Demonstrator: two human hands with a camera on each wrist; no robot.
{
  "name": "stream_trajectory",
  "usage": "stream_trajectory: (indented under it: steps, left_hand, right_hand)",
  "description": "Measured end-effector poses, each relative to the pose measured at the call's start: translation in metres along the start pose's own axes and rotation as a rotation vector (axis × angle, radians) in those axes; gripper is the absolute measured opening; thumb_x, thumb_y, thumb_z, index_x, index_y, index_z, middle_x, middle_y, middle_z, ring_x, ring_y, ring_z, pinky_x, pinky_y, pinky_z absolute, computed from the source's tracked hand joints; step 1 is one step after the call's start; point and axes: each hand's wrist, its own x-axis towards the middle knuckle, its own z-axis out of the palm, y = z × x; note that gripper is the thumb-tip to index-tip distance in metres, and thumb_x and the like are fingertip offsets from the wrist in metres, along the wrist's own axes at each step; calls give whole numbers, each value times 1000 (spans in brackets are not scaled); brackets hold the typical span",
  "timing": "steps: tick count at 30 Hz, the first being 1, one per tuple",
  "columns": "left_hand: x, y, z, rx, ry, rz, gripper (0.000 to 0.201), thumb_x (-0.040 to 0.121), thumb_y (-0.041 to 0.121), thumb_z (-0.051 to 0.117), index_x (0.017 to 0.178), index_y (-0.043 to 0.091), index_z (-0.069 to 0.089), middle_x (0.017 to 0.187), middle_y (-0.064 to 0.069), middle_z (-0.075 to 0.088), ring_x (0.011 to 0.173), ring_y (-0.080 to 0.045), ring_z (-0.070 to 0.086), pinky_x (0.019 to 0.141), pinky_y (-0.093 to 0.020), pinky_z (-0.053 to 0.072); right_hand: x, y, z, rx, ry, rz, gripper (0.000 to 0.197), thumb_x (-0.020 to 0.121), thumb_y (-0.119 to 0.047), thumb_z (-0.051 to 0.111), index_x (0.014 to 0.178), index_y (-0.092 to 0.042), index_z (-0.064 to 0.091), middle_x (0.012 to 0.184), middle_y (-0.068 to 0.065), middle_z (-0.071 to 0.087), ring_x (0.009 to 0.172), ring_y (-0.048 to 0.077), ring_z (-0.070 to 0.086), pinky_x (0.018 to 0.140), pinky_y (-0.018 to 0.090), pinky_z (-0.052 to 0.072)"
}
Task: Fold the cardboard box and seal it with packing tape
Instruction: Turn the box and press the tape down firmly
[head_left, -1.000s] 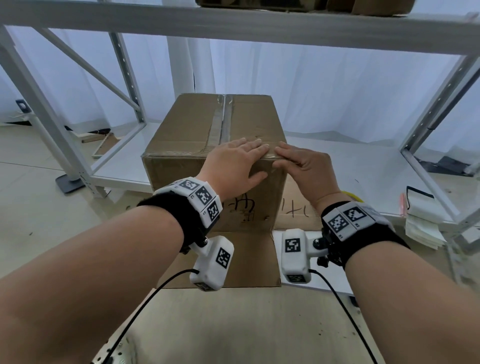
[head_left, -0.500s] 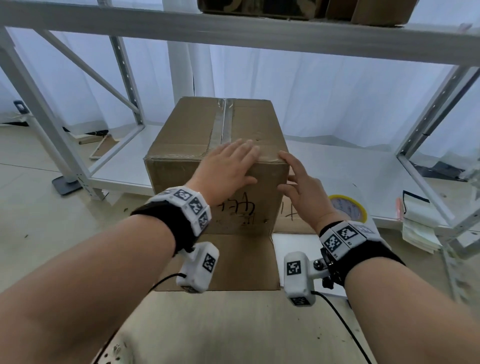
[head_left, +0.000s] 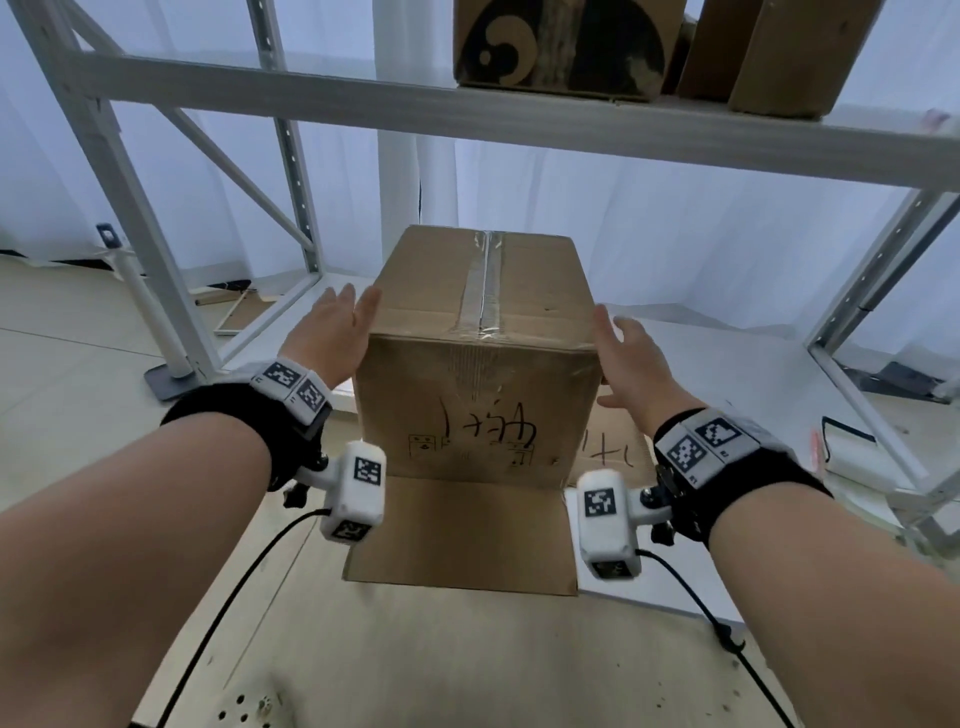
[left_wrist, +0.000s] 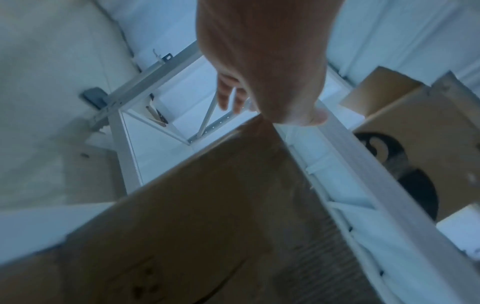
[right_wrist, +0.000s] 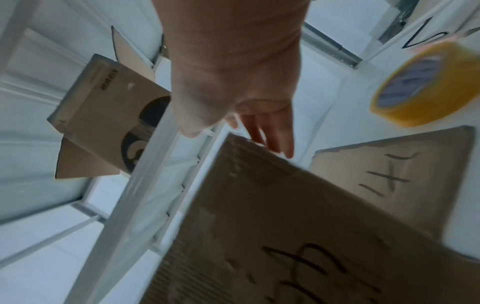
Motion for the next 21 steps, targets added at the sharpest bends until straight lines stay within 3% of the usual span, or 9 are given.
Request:
stream_trajectory:
  steps: [4,9,10,12,13,14,17,19,21]
  left_hand:
    - [27,11,2,-226,-105,-210,89,88,72,17,132,0,45,130,-23,52,117,-35,51,102,-44,38]
    - [9,8,17,-132,78,-244,63,100,46,21,115,-3,57,116,-23,59,105,-37,54,86,-39,38]
    - [2,6,18,-139,107,-239,63,100,46,19,111,-3,58,112,-23,61,103,-37,55,85,-39,39]
    - [-14,5,13,-163,121,-226,64,101,46,20,109,-3,59,110,-23,61,101,-37,56,84,-38,39]
    - [-20,5,11,-171,111,-226,63,101,46,21,110,-3,59,111,-23,61,101,-37,56,83,-38,39]
    - [-27,6,9,-180,105,-229,62,100,47,23,112,-3,57,112,-23,61,102,-36,55,83,-37,39]
    - [-58,7,1,-201,109,-239,69,93,61,33,113,-2,53,110,-19,61,98,-33,56,78,-36,38]
    - [-77,9,-8,-189,109,-244,82,82,73,40,117,-1,49,110,-17,61,96,-32,58,75,-35,40]
    - [-92,12,-19,-219,103,-285,95,77,78,43,129,-1,41,121,-17,57,107,-34,57,82,-37,44]
  right_hand:
    - [22,-24,17,-137,-35,156,85,89,-71,21,139,-5,41,136,15,49,120,33,49,102,50,41]
    - [12,-18,30,-394,101,145,61,100,-50,23,142,-7,34,137,22,43,124,40,44,105,48,37]
    - [8,-16,29,-399,88,132,59,100,-49,25,141,-8,34,135,22,44,119,41,48,100,49,43]
    - [-4,-15,25,-282,98,144,65,95,-56,33,137,-7,34,130,16,48,91,37,64,73,47,58]
    - [-10,-15,24,-233,111,147,69,93,-58,36,138,-6,33,128,15,49,78,34,66,63,45,60]
    - [-17,-14,24,-207,118,145,71,93,-58,38,139,-5,31,128,15,50,73,32,66,61,45,60]
    - [-47,-10,22,-142,118,132,68,92,-56,41,137,-6,28,124,17,52,84,38,65,66,49,59]
    - [-66,-9,19,-58,104,127,62,94,-50,45,134,-6,29,125,16,49,94,39,62,59,44,59]
    - [-81,-12,17,-5,87,103,57,96,-44,47,134,-5,29,129,15,46,102,36,58,51,36,55]
